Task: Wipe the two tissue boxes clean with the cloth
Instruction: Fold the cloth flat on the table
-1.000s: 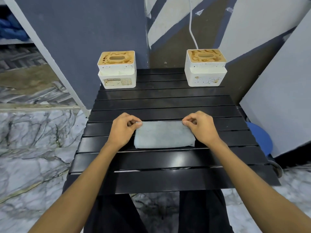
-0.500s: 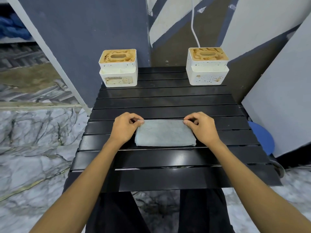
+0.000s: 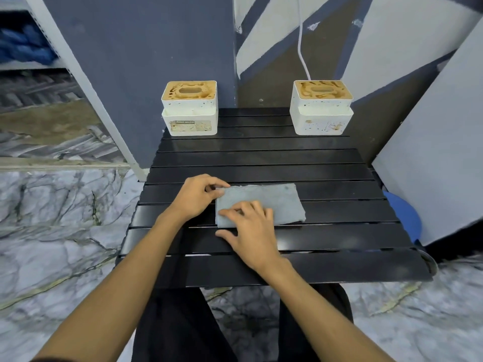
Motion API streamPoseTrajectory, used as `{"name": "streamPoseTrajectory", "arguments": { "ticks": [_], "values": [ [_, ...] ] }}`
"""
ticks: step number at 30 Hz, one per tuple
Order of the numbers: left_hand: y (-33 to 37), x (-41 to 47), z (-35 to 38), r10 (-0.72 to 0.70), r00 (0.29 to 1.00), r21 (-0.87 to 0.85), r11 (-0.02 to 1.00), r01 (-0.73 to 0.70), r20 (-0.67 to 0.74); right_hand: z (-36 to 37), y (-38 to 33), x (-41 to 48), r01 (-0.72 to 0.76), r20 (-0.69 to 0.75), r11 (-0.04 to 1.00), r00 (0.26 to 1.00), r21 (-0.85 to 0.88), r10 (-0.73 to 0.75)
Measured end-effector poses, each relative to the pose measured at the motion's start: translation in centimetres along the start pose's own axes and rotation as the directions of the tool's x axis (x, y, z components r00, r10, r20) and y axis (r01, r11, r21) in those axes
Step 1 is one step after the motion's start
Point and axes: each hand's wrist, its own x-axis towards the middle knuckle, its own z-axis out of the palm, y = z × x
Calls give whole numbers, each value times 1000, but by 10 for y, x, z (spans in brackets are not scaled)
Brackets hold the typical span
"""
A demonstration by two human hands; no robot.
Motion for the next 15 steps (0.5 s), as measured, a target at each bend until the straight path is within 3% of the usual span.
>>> {"name": "streamPoseTrajectory", "arguments": {
  "ticks": [7,9,11,15],
  "values": [
    [-9,-25,-16,-88,990,-93,991,98,111,-4,10,-12,126,-51,987,991,95,-122],
    [-13,-43,-17,12,997,-41,999,-9,79,-13,15,-26,148,-56,977,988,154,-141],
    [-13,-67,-13,203,979,10,979,-204,34,-21,22,-44,150,-72,965,988,217,-138],
    [-7,-109,4,435,885,29,895,-445,169,-38,34,-78,82,-26,921,997,380,-78]
  ]
}}
